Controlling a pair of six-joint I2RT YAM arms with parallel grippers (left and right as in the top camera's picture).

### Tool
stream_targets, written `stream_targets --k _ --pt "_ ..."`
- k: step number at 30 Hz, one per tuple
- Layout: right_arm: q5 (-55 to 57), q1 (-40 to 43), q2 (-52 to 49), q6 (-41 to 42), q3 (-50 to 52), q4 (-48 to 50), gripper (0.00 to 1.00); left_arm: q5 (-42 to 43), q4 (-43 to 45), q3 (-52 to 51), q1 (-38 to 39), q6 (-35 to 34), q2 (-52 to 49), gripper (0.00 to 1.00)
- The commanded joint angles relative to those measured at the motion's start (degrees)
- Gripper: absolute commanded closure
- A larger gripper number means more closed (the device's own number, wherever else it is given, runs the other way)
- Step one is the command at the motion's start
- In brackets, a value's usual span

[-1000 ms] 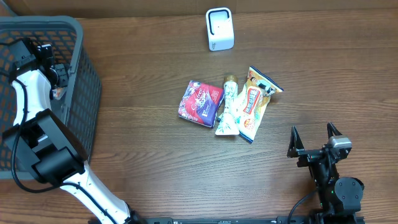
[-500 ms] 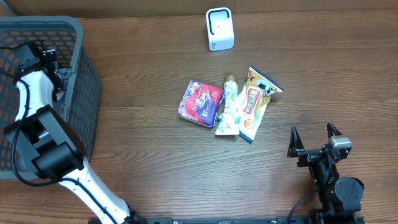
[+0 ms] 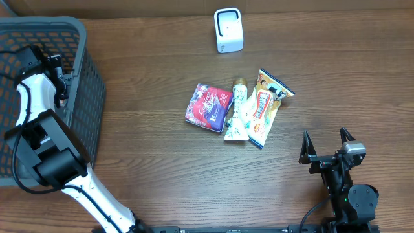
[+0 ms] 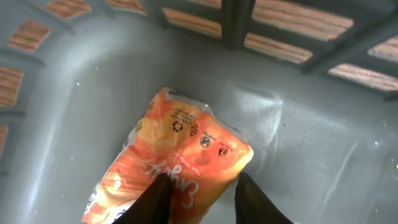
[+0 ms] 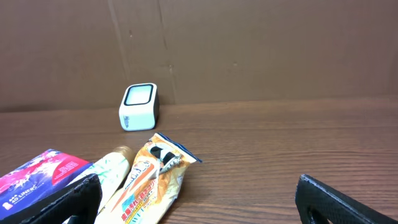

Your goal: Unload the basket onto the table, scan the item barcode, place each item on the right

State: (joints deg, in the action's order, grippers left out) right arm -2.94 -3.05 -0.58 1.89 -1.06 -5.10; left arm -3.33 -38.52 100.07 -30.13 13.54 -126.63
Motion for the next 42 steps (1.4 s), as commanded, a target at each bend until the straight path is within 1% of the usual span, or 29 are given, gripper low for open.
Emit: stream_targets --k 1,2,5,6,9,12,14,17,20,26,30,31,33,37,38,41,42 --pt "0.3 -0.2 0.4 -0.2 0.6 0.4 0.0 -0.2 -2.1 -0.7 -0.8 -0.1 -0.6 0.77" --pt "0.3 -0.2 0.4 -0.2 0.6 0.4 0.0 -0.3 -2.6 -0.7 -0.9 0.0 -0.6 0.78" --pt "0.3 -0.2 0.4 -0.2 0.6 0.4 0.0 -0.3 -3.5 -0.7 -1.1 0.0 -0.6 0.94" --pt "0.3 -0.2 0.4 -0.2 0.6 0.4 0.0 -0.4 -3.7 -0.7 -1.1 0.0 -0.6 0.96" --pt "0.3 -0.2 0.4 -0.2 0.6 0.4 0.0 -1.3 -4.3 -0.7 -1.1 -1.1 -0.6 0.96" --pt "0.3 -0.2 0.4 -0.2 0.6 0.4 0.0 -1.8 -4.9 -0.7 -1.1 -4.7 -0.5 0.96" --pt "0.3 -0.2 0.4 -0.2 0.6 0.4 0.0 -1.7 -5.0 -0.4 -1.1 -8.4 0.0 0.96" --pt "0.3 -0.2 0.4 -0.2 0.6 0.4 0.0 -1.3 -6.0 1.1 -1.1 -17.4 2.2 0.96" --pt "0.3 -0.2 0.4 -0.2 0.6 0.4 0.0 -0.9 -7.6 3.1 -1.1 -23.0 6.1 0.96" --pt "0.3 -0.2 0.4 -0.2 0.6 0.4 0.0 -0.8 -7.6 3.3 -1.1 -27.6 17.2 0.96" --pt "0.3 -0.2 0.4 -0.2 0.6 0.4 0.0 2.8 -8.4 3.3 -1.1 -28.2 25.5 0.96" --pt "0.3 -0.2 0.4 -0.2 0.6 0.4 0.0 4.9 -9.5 3.3 -1.1 -29.3 28.7 0.96" --pt "0.3 -0.2 0.4 -0.2 0.6 0.4 0.0 6.2 -10.4 3.3 -1.1 -29.9 32.0 0.95" --pt "0.3 -0.2 0.4 -0.2 0.6 0.4 0.0 2.6 -10.9 3.3 -1.1 -29.9 34.5 0.96" --pt "0.3 -0.2 0.4 -0.2 0.6 0.4 0.0 1.0 -11.6 3.2 -1.1 -29.9 33.9 0.89" --pt "0.3 -0.2 0.4 -0.2 0.6 0.4 0.0 0.0 -12.6 3.2 -1.1 -29.9 31.1 0.42" --pt "0.3 -0.2 0.4 -0.2 0.6 0.4 0.0 0.3 -12.6 3.2 -1.1 -29.9 30.0 0.39"
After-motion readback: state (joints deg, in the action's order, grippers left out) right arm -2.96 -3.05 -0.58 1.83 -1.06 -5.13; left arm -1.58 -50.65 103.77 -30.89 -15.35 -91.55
